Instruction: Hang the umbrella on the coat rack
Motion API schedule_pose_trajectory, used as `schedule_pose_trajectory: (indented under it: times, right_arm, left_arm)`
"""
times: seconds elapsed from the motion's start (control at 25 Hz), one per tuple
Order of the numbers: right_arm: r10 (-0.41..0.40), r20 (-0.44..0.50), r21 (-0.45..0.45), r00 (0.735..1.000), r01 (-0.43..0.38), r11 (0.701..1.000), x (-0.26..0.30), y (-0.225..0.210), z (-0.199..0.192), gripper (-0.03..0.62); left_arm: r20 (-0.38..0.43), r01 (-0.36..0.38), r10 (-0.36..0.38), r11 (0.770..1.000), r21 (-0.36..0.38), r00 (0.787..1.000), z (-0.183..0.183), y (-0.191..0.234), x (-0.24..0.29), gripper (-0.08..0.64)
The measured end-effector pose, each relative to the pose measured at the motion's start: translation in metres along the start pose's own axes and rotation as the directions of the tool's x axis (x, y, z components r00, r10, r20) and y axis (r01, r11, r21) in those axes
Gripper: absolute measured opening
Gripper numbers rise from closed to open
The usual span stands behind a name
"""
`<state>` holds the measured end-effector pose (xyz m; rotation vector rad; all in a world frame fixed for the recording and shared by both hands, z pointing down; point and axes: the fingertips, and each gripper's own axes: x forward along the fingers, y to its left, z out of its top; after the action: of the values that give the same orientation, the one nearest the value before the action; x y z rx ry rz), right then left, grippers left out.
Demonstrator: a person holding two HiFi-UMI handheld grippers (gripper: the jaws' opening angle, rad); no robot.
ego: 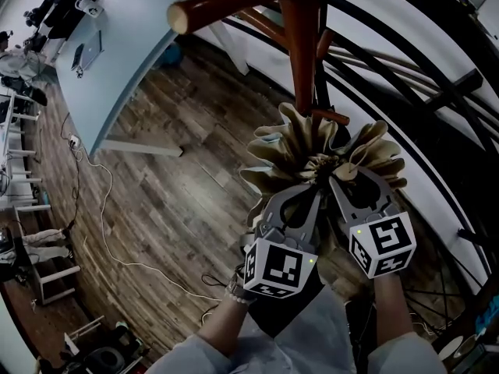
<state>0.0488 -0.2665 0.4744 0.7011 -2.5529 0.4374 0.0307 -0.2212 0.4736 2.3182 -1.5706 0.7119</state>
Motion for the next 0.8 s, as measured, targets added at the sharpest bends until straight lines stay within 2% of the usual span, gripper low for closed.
schedule_pose_trajectory:
  times: [0.8]
  right_arm:
    - [0.016,-0.051,-0.020,0.999,-0.017,1.000,0.046,-0.035,-0.015,0.132]
  left_arm:
    - [-0.019,-0.032,0.031,0.999,-0.043,0.999,-0.012,0.009,0.009,0.009]
